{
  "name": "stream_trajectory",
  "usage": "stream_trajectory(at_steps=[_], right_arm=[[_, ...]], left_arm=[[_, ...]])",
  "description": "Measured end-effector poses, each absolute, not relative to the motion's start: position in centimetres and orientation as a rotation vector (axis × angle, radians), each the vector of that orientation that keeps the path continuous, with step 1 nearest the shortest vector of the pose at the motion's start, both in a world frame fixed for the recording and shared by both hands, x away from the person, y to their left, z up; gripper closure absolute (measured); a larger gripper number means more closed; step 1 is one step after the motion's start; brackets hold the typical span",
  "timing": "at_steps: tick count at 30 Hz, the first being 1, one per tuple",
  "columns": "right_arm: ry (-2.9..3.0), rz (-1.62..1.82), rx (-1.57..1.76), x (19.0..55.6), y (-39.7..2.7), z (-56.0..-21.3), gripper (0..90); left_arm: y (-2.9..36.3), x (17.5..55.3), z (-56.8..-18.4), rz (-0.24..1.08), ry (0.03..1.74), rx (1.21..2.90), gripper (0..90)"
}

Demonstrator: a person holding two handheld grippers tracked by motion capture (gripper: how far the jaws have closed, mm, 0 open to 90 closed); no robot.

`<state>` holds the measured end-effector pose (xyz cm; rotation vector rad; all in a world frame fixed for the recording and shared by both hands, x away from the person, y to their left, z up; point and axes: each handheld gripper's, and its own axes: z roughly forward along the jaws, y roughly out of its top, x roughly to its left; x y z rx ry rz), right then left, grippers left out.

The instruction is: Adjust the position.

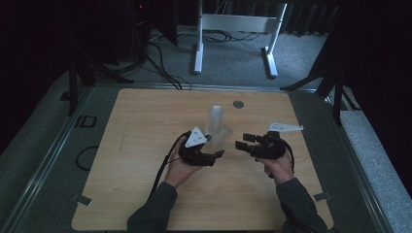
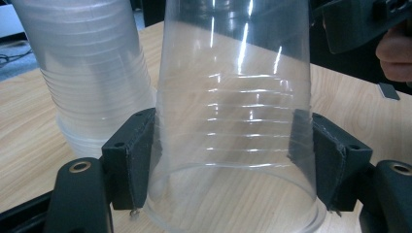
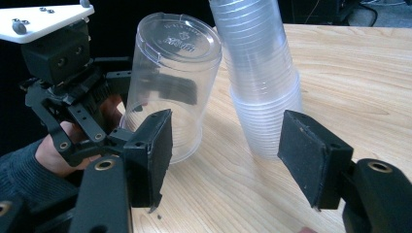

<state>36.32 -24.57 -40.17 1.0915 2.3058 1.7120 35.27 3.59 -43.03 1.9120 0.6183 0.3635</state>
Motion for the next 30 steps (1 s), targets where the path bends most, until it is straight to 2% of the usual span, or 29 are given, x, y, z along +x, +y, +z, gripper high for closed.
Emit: stream_trajectory(at_steps=[11,30], right_arm=[[2.358,1.615,1.001,35.7,-24.5,-39.8,37.4],[2.406,1.505,0.891,34.8,-24.3,-39.3,40.2]], left_arm=[[4.2,35.4,-42.8,0.307,0.605,1.916,28.1],[4.3,35.4,-41.9,0.232,0.505,2.027,28.1]])
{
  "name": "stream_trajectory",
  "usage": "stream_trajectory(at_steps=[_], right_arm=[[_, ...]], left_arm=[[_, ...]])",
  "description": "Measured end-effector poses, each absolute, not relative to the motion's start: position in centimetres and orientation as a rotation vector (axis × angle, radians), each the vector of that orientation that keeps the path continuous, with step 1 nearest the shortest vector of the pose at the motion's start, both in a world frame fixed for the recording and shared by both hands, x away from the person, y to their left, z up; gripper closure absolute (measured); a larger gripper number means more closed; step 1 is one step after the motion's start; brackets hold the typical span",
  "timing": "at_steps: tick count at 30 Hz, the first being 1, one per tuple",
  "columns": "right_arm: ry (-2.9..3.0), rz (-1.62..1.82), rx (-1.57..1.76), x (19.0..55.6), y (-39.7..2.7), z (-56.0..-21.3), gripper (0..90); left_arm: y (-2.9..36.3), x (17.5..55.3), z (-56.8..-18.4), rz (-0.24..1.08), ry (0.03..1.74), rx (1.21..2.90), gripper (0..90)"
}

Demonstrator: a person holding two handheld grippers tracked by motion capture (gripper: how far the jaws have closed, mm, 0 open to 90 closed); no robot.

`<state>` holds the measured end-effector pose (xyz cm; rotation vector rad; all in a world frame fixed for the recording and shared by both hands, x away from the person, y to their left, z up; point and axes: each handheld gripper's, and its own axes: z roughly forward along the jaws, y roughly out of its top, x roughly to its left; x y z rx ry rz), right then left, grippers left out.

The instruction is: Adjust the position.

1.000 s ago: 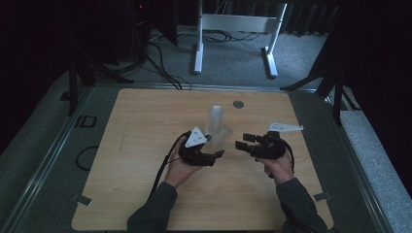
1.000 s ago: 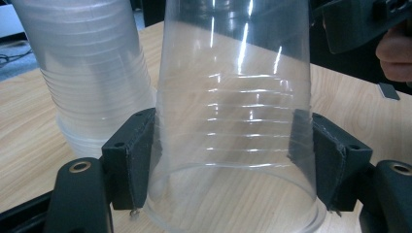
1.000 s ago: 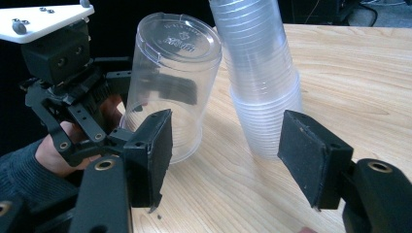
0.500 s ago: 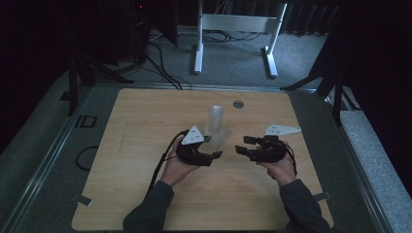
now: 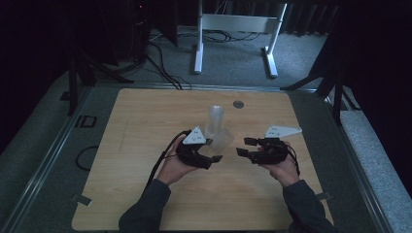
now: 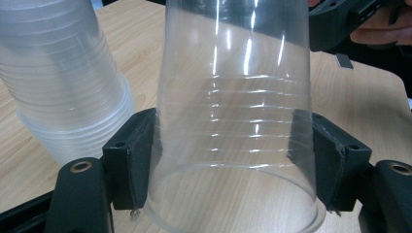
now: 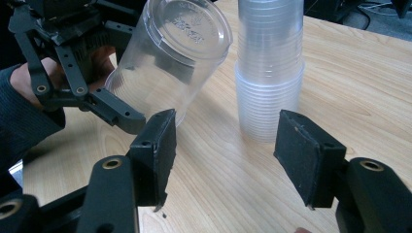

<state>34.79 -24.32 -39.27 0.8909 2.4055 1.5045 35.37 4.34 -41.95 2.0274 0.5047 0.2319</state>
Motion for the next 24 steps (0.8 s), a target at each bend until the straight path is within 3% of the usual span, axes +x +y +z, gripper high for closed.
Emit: stream_trajectory(at_steps=[24], right_arm=[[2.489,1.385,0.805,34.41,-24.80,-38.92,42.1]], left_arm=[[4.23,35.19,-41.41,0.231,0.456,2.114,28.1]])
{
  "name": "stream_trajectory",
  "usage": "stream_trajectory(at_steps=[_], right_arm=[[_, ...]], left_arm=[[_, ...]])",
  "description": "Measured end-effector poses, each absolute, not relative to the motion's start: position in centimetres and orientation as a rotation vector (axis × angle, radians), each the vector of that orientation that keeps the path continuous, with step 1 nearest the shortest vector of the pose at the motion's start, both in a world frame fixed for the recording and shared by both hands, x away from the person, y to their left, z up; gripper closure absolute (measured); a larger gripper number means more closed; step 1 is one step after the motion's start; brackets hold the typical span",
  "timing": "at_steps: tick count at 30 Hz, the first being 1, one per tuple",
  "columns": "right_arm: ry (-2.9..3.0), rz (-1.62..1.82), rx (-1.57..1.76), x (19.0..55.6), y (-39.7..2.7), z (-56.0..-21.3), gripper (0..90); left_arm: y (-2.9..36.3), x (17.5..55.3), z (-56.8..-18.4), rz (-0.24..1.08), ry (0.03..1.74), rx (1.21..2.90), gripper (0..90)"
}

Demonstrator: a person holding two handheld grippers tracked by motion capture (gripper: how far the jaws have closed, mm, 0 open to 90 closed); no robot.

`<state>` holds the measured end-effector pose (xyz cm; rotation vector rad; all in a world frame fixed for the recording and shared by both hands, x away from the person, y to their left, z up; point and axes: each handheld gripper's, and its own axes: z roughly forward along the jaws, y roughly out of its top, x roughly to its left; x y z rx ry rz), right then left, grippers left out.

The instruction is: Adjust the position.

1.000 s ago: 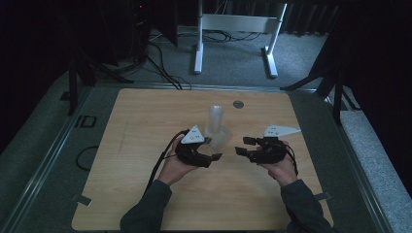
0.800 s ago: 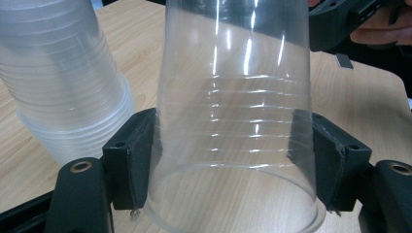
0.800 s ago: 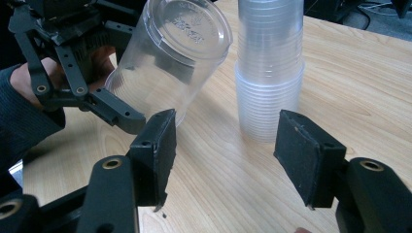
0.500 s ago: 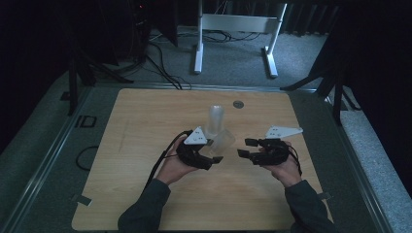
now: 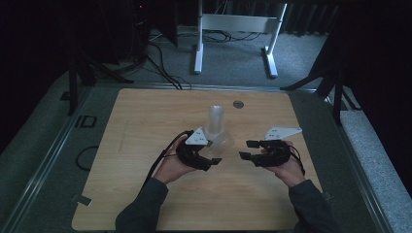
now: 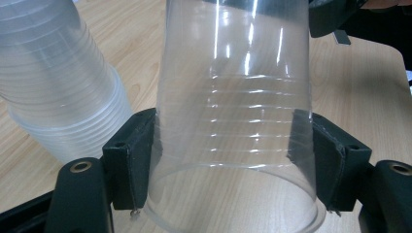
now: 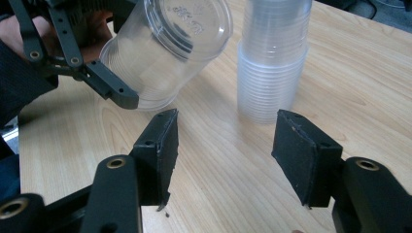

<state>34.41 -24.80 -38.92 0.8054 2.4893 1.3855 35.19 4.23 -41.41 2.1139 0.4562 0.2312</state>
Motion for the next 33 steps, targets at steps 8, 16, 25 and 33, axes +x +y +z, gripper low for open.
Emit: stream_trajectory(at_steps=[8,16,25,33], right_arm=[[2.502,1.347,0.763,34.2,-24.4,-38.7,45.7],[2.515,1.338,0.724,34.1,-24.2,-38.4,44.4],[2.525,1.229,0.690,34.2,-24.0,-38.3,45.5],[2.531,1.158,0.626,34.0,-23.5,-38.1,46.8]], left_arm=[[4.2,35.2,-41.2,0.250,0.443,2.150,28.1],[4.4,35.3,-41.3,0.256,0.440,2.168,28.2],[4.4,35.5,-41.5,0.254,0.442,2.194,28.2],[4.0,35.5,-41.6,0.264,0.426,2.220,28.2]])
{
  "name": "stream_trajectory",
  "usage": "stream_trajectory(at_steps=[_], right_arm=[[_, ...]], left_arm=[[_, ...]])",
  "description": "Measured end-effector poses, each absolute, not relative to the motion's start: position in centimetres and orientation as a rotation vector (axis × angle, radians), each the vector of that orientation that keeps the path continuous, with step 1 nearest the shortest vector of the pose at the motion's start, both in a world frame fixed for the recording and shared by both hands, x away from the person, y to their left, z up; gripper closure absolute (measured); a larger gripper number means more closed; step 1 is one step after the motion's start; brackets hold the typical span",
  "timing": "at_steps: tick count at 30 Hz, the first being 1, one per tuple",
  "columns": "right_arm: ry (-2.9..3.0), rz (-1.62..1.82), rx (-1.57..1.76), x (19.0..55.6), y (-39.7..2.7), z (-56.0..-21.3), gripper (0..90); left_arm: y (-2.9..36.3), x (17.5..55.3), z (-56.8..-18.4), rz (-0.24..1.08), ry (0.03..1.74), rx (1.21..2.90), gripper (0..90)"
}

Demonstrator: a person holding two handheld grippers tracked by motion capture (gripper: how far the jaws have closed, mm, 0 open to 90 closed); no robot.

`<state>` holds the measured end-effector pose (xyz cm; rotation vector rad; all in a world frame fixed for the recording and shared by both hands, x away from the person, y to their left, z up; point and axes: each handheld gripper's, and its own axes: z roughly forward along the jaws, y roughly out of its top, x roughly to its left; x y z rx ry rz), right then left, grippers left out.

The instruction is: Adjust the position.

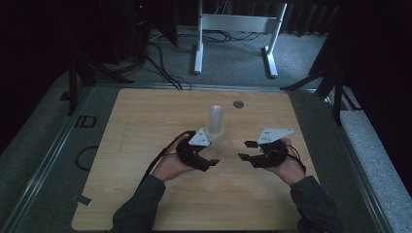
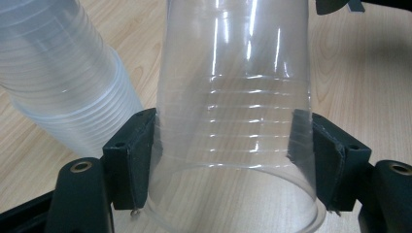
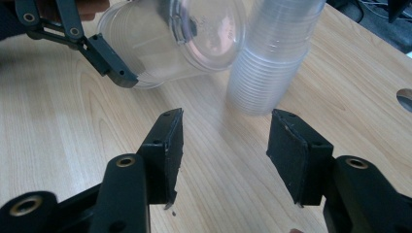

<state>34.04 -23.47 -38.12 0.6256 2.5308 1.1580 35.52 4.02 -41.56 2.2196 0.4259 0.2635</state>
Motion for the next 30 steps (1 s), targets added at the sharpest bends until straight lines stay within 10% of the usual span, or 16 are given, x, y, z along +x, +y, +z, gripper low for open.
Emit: stream_trajectory(at_steps=[30], right_arm=[[2.652,0.983,0.509,34.2,-22.3,-37.3,49.8]], left_arm=[[3.0,35.6,-42.4,0.236,0.341,2.348,28.3]])
